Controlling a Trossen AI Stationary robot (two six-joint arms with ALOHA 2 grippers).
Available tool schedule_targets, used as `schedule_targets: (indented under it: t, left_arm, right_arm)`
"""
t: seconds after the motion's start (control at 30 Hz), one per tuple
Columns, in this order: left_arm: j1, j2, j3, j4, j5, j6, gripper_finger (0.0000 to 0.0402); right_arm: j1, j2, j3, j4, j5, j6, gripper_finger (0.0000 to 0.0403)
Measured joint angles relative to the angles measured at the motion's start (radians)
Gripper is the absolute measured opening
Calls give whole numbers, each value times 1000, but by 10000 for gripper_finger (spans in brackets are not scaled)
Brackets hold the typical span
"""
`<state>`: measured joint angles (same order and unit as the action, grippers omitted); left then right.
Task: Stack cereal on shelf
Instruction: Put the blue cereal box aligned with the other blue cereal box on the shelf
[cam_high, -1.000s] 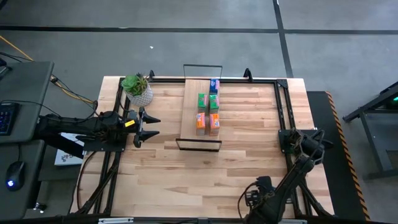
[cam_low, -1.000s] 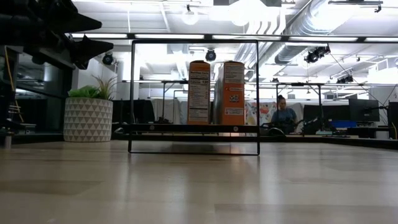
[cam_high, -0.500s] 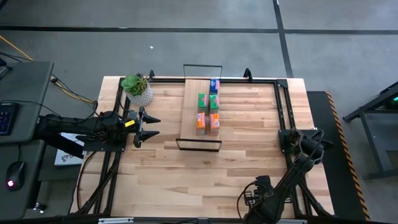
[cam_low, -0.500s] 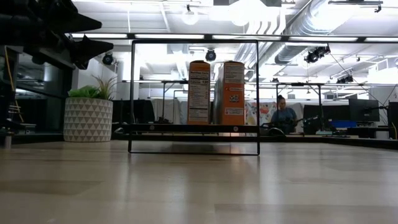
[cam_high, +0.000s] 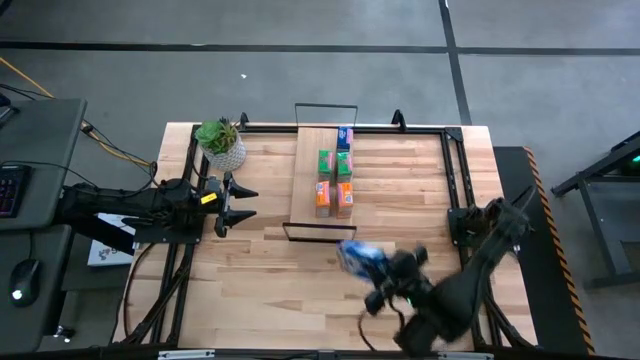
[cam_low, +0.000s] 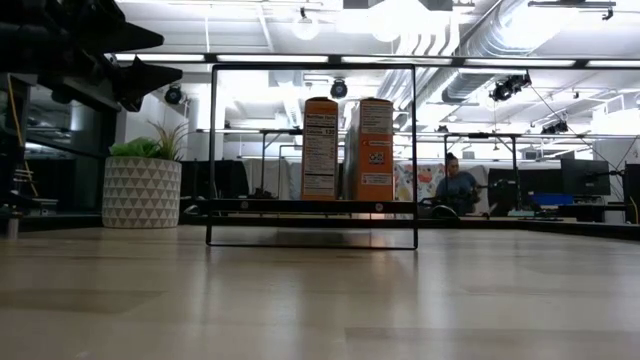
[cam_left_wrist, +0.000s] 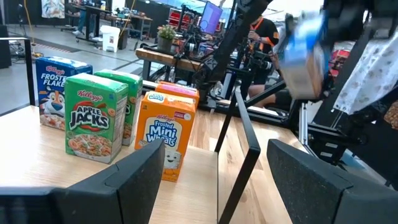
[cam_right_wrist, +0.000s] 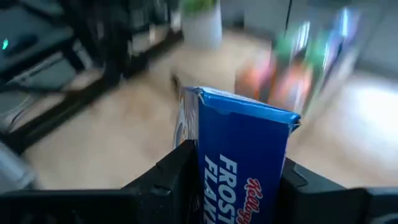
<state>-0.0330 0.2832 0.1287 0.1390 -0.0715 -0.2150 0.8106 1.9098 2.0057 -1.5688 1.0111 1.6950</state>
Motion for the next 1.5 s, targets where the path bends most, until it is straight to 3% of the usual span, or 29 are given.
schedule_targets:
  t: [0.13,0.33,0.47,0.6,0.67,0.83,1.1,1.5]
  left_arm:
    - [0,0,0,0,-12,15,275]
    - [0,0,0,-9,-19,-31,275]
    - [0,0,0,-14,4,-92,275]
    - [0,0,0,-35,38,-98,275]
    - [0,0,0,-48,38,-110,275]
    - [0,0,0,-64,37,-118,275]
    - [0,0,0,-60,13,-95,275]
    - [0,0,0,-67,11,-115,275]
  right_arm:
    - [-180,-14,148,-1,82,-396,130]
    - [-574,-10,311,225,9,-900,130]
    - [-843,-10,347,385,-249,-1019,131]
    - [-1051,-1,318,491,-542,-967,131]
    - [-1118,12,285,499,-619,-919,131]
    - [-1194,43,212,506,-689,-857,131]
    - [-1203,101,164,516,-752,-862,131]
    - [-1210,171,163,504,-741,-865,131]
